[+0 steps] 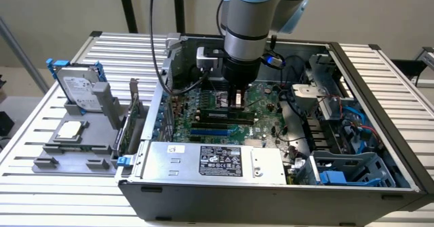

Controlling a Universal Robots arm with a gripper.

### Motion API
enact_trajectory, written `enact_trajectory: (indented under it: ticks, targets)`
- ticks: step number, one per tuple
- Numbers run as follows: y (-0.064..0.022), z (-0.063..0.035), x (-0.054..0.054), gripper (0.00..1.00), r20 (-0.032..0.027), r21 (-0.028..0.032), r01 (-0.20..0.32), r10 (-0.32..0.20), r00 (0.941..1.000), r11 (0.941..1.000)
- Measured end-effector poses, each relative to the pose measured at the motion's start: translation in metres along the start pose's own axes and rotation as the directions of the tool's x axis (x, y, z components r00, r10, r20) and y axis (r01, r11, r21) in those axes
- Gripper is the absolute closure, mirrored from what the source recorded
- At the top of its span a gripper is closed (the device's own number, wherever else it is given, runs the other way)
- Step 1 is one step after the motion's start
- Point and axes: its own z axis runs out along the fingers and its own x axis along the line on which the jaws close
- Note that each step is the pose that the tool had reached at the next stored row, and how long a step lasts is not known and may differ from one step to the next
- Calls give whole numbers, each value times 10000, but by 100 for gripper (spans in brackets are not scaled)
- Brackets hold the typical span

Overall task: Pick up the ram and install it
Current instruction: 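Insert the ram into the slot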

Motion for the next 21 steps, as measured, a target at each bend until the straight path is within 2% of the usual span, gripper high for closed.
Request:
enact_trajectory:
  ticks: [13, 21]
  targets:
    - [0, 18, -44, 86, -11, 1, 0, 0, 10000, 10000]
    - [-2, 29, -48, 86, -78, 2, -3, 3, 10000, 10000]
